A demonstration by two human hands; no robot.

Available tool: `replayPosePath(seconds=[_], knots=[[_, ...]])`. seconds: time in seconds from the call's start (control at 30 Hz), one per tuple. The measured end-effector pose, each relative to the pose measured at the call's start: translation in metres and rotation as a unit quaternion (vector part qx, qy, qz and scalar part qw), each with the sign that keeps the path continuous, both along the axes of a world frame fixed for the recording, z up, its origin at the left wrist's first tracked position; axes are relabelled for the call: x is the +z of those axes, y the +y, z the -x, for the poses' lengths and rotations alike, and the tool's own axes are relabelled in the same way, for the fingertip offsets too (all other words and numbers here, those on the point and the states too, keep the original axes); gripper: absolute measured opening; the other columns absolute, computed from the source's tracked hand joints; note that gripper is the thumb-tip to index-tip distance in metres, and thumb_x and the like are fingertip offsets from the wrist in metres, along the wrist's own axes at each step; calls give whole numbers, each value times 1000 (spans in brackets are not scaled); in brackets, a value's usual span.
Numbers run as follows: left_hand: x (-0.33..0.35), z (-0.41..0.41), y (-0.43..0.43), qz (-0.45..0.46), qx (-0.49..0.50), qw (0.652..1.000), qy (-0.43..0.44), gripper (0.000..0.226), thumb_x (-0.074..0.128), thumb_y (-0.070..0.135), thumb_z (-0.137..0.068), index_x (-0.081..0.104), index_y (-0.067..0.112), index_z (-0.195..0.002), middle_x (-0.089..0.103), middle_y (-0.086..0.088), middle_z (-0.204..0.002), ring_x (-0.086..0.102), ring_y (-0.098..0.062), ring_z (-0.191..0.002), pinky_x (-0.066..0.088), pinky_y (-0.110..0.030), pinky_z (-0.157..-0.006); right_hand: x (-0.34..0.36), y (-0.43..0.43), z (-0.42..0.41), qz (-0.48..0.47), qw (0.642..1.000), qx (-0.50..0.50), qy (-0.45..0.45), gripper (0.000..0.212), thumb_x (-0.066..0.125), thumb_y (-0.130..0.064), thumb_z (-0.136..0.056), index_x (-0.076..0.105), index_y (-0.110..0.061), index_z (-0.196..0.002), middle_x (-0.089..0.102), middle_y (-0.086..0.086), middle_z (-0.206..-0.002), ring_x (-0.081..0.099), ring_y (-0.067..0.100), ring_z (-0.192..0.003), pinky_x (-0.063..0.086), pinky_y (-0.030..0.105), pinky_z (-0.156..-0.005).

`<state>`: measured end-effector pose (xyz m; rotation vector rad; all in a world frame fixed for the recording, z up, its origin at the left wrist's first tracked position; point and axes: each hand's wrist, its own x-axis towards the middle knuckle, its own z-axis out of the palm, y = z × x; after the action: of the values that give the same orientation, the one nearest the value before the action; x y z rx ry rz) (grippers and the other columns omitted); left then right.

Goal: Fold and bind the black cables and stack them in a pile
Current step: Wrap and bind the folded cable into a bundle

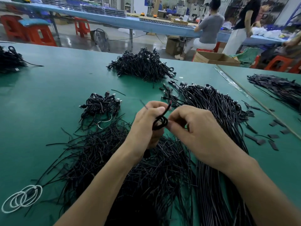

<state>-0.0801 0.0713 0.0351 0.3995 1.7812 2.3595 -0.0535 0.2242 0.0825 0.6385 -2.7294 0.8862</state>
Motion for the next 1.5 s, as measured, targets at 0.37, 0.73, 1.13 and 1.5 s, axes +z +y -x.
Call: replayPosePath(seconds=[0.37, 0.73, 1.13, 1.5], knots=[[0, -5, 9, -53, 109, 992, 17, 60, 30, 47, -107, 79, 20, -85, 37, 3, -42, 26, -9, -35, 25, -16, -39, -8, -15, -6, 27, 995, -61, 69, 9, 62, -25, -92, 61, -29, -84, 60, -20, -89, 58, 1, -80, 45, 14, -69], [-5, 0, 8, -26, 154, 986, 50, 60, 30, 51, -105, 79, 21, -89, 38, 4, -41, 28, -9, -32, 26, -18, -39, -13, -23, -2, 143, 987, -50, -50, 25, 57, -18, -99, 63, -26, -76, 68, -19, -77, 62, 9, -70, 47, 18, -60], [-15, 2, -2, 129, -80, 985, -83, 27, 38, 8, -98, 51, 6, -74, 33, 2, -47, 20, -9, -39, 17, -14, -41, -3, -16, -12, -311, 914, 102, 239, 8, 70, -9, -86, 64, -14, -89, 56, 0, -90, 51, 20, -84, 37, 32, -72], [-9, 4, -3, 78, -260, 945, -181, 77, 26, 75, -95, 67, 22, -56, 39, 7, -49, 21, -2, -36, 18, -12, -32, 2, -4, 0, -84, 996, 19, -27, 22, 55, -25, -97, 51, -28, -76, 54, -8, -86, 54, 11, -78, 45, 33, -75]])
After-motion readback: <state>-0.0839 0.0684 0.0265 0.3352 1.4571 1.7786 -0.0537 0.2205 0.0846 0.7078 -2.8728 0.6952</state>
